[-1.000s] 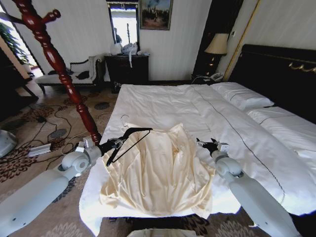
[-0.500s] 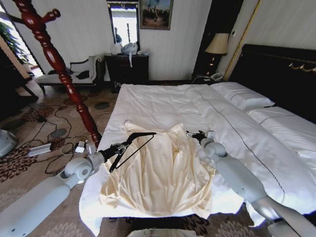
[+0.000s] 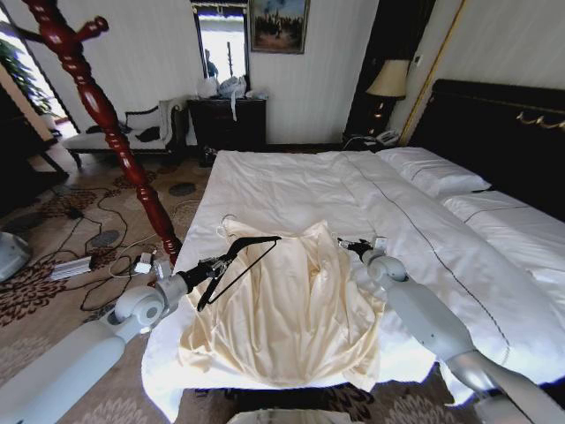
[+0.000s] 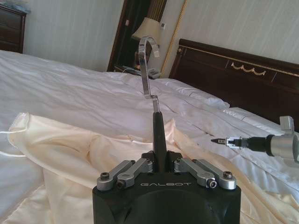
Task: Pick up the clothes from the bed and hang them on the clothes hanger.
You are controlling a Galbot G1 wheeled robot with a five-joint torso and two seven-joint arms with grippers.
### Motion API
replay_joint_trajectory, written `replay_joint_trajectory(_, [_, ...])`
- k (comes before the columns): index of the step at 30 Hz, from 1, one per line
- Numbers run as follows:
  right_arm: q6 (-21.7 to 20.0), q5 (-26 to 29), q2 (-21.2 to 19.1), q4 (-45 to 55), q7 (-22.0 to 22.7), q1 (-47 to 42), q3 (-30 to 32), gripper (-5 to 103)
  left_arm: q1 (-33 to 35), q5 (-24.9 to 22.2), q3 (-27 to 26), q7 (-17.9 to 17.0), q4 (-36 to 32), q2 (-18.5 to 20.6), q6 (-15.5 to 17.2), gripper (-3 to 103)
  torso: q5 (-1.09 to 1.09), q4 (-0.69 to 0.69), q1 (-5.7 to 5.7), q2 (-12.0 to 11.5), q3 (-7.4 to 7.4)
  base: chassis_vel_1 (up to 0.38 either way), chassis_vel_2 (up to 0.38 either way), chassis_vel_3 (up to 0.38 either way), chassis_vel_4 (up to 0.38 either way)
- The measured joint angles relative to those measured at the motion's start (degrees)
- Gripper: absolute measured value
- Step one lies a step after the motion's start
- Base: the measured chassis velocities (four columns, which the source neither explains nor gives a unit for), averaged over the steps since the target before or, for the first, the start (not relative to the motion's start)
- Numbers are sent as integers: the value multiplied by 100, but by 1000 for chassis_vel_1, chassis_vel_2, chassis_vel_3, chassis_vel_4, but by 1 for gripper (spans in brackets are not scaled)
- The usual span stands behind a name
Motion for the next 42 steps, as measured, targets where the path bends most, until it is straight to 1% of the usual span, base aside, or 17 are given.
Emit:
replay_joint_trajectory(5, [-151, 85, -75, 181, 0, -397, 97, 101, 1, 0, 1, -12, -25, 19, 3, 14, 1, 0, 0, 0, 0, 0, 0, 0, 0])
replay_joint_trajectory(11, [-119, -141, -7, 191, 5, -604, 93, 81, 33, -1, -8, -24, -42, 95, 4, 14, 2, 1, 0, 0, 0, 0, 0, 0, 0])
replay_joint_trajectory(13, [-90, -155, 7, 182, 13, -601, 92, 81, 34, 2, 9, -24, -49, 107, 4, 14, 1, 2, 0, 0, 0, 0, 0, 0, 0])
replay_joint_trajectory(14, [-60, -179, 16, 175, 18, -588, 91, 70, 33, 4, 26, -25, -55, 111, 6, 14, 1, 3, 0, 0, 0, 0, 0, 0, 0])
replay_joint_trajectory(16, [-38, -193, 16, 173, 18, -572, 92, 70, 28, 4, 37, -29, -57, 111, 7, 14, 0, 3, 0, 0, 0, 0, 0, 0, 0])
replay_joint_trajectory(17, [-23, -200, 15, 173, 19, -561, 93, 59, 21, 4, 45, -33, -57, 105, 7, 14, 0, 2, 0, 0, 0, 0, 0, 0, 0])
replay_joint_trajectory(20, [-2, -207, -1, 174, 8, -554, 92, 59, 14, 3, 60, -41, -48, 74, 9, 14, 0, 2, 0, 0, 0, 0, 0, 0, 0])
replay_joint_trajectory(21, [11, -218, -6, 178, -2, -559, 89, 48, 17, 3, 64, -45, -38, 65, 10, 14, -1, 1, 0, 0, 0, 0, 0, 0, 0])
replay_joint_trajectory(22, [42, -254, -8, 185, -24, -572, 82, 48, 30, 17, 66, -46, -32, 58, 11, 14, 0, 0, 0, 0, 0, 0, 0, 0, 0])
replay_joint_trajectory(23, [48, -274, -8, 192, -35, -581, 74, 37, 51, 36, 66, -48, -32, 53, 11, 14, 0, 1, 0, 0, 0, 0, 0, 0, 0])
replay_joint_trajectory(25, [50, -278, -8, 195, -40, -585, 69, 37, 62, 41, 67, -51, -32, 51, 11, 14, 0, 1, 0, 0, 0, 0, 0, 0, 0])
replay_joint_trajectory(26, [54, -282, -7, 200, -48, -592, 60, 27, 74, 51, 67, -53, -31, 48, 11, 14, 0, 2, 0, 0, 0, 0, 0, 0, 0])
replay_joint_trajectory(27, [56, -282, -5, 216, -54, -605, 45, 27, 89, 61, 66, -61, -22, 41, 11, 14, 0, 1, 0, 0, 0, 0, 0, 0, 0])
replay_joint_trajectory(28, [56, -278, -3, 229, -54, -609, 40, 16, 98, 56, 59, -72, -18, 39, 12, 14, 0, 1, 0, 0, 0, 0, 0, 0, 0])
replay_joint_trajectory(31, [56, -273, -1, 249, -54, -610, 34, 16, 104, 38, 44, -84, -14, 40, 11, 14, 0, 1, 0, 0, 0, 0, 0, 0, 0])
replay_joint_trajectory(32, [58, -270, 0, 263, -53, -610, 30, 5, 105, 31, 38, -88, -13, 40, 11, 14, 0, 2, 0, 0, 1, 0, 0, 0, 0])
replay_joint_trajectory(42, [215, -296, -194, 947, 96, -878, 217, 0, 20, -32, 49, -116, -14, 44, 11, 14, 1, 1, 0, 0, 1, 0, 0, 0, 0])
